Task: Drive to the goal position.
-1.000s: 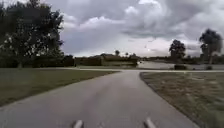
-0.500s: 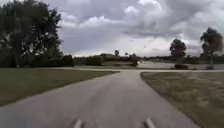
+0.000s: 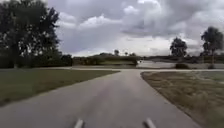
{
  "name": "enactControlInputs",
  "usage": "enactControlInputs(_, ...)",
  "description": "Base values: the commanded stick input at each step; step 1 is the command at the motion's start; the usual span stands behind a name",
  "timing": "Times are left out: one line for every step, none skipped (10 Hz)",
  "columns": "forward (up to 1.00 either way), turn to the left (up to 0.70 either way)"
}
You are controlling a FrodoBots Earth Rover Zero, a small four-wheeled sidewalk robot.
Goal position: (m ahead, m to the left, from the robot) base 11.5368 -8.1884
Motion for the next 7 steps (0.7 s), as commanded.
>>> enactControlInputs(0.85,0.0)
enactControlInputs(0.85,0.0)
enactControlInputs(0.85,0.0)
enactControlInputs(0.85,0.0)
enactControlInputs(0.85,0.0)
enactControlInputs(0.85,0.0)
enactControlInputs(0.85,0.0)
